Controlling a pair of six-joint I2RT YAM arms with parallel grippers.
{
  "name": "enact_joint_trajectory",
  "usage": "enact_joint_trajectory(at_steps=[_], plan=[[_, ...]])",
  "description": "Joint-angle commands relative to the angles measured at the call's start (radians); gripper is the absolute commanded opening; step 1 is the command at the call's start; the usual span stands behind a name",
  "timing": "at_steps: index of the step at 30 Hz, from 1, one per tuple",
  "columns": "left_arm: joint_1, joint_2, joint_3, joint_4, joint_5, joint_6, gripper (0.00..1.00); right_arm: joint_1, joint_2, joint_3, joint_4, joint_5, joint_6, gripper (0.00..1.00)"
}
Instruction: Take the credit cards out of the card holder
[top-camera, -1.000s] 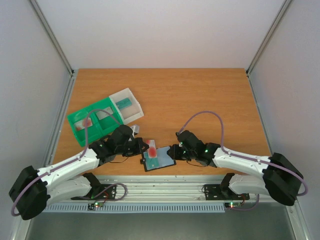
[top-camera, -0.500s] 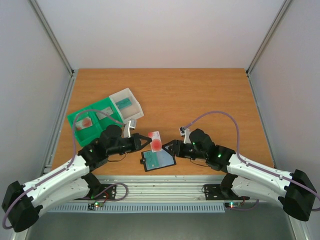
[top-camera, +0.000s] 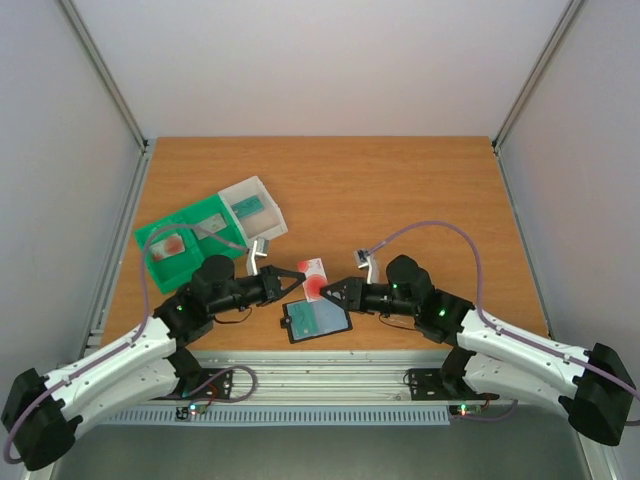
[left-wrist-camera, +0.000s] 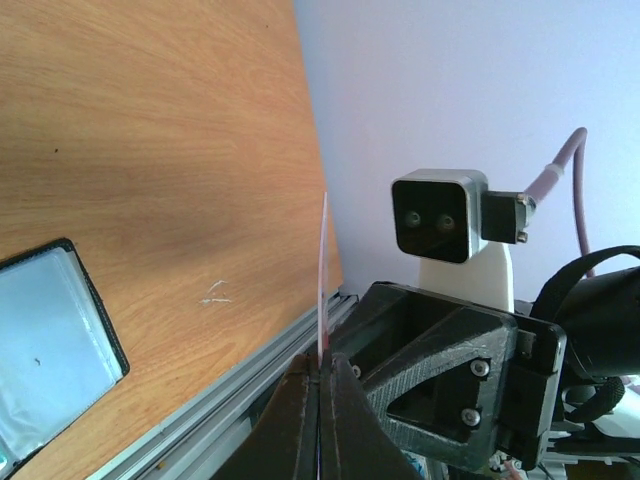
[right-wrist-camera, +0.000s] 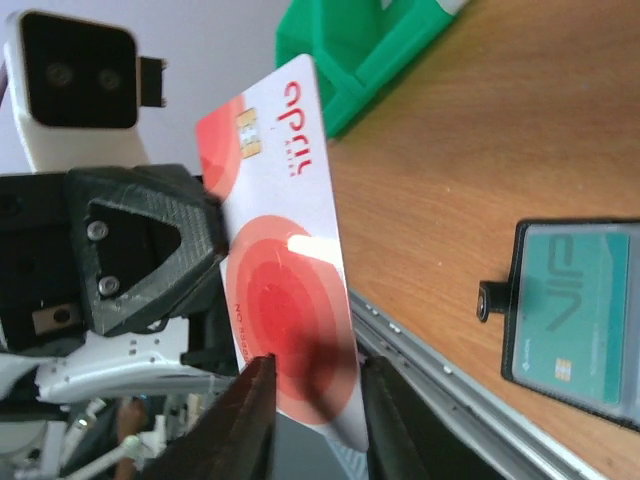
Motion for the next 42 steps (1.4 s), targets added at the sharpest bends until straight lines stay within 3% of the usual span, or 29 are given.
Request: enact_joint_trajectory(at_steps=[1, 6, 12, 17, 25, 32, 42], plan=[[0.003, -0.015, -0.020, 0.088, 0.006, -0.009, 0.00, -0.003, -0.026, -0.003, 0.060, -0.045, -0.005, 0.21], [0.003, -0.025, -0.025, 0.089, 0.014, -0.013, 0.01, -0.003, -0.037, -0.015, 0.064, -0.051, -0.024, 0.01], [0.003, -0.094, -0.028, 0.053, 0.046, -0.007, 0.24, -0.003, -0.107, 0.004, -0.062, -0.129, -0.138, 0.01], [0.003, -0.208, 0.015, -0.137, 0.093, 0.083, 0.43, -0.003, -0.169, 0.068, -0.241, -0.217, -0.255, 0.01], [0.003, -0.304, 0.121, -0.395, 0.227, 0.264, 0.56, -0.004, -0.195, 0.193, -0.458, -0.351, -0.459, 0.01], [0.003, -0.279, 0.163, -0.419, 0.404, 0.318, 0.56, -0.004, -0.128, 0.221, -0.413, -0.532, -0.456, 0.01], [0.003, -0.280, 0.162, -0.464, 0.444, 0.358, 0.31, -0.004, -0.092, 0.205, -0.296, -0.591, -0.392, 0.01]])
